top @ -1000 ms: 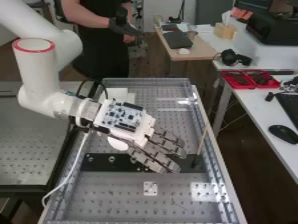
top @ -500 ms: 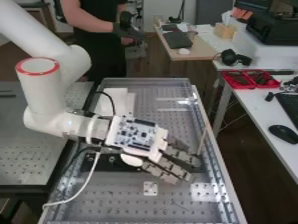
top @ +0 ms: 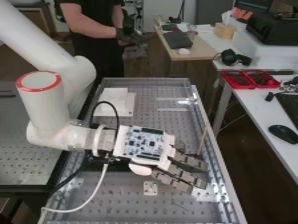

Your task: Grab the drill bit and place it in the clear container

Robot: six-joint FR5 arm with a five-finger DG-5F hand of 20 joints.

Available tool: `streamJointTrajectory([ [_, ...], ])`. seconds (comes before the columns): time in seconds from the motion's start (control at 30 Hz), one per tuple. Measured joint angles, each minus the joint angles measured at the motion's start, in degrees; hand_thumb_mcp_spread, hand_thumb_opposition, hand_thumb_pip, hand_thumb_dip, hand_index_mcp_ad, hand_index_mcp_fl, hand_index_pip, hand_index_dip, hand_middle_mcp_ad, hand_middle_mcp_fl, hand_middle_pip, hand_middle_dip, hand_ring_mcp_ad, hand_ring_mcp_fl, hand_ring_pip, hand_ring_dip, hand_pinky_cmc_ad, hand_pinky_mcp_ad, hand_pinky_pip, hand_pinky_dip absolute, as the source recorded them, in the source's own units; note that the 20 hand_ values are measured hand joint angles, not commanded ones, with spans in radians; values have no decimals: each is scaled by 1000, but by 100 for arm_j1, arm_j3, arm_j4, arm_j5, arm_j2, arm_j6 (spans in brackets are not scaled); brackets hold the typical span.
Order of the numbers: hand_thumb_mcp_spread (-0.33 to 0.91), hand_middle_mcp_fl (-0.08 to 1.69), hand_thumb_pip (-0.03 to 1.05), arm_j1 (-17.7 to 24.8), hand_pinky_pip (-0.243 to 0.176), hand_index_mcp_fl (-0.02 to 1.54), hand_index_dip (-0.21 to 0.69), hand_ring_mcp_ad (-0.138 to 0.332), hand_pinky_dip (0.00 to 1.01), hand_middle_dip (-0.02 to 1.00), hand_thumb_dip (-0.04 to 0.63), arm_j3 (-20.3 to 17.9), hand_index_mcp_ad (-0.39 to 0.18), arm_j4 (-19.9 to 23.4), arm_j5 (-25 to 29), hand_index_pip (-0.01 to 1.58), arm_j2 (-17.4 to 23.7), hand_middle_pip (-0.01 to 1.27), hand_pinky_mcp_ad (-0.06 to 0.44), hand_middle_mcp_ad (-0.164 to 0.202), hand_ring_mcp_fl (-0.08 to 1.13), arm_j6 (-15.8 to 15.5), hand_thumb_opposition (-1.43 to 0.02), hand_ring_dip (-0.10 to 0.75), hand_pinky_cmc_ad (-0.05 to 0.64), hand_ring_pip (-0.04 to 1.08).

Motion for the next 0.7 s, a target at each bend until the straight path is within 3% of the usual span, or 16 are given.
streamJointTrajectory([
  [0.2,407,120,648,-72,-106,265,131,262,206,143,209,70,-23,259,-77,1164,-183,140,199,133,-16,416,-812,-12,302,82],
  [0.47,478,134,586,-144,-110,236,227,262,190,157,213,258,-56,291,-363,1344,-394,131,197,127,-16,734,-815,-12,300,82],
  [0.7,503,145,545,-167,-93,227,278,258,180,173,211,288,-82,290,-455,1398,-426,138,197,113,-12,550,-815,-3,300,82],
])
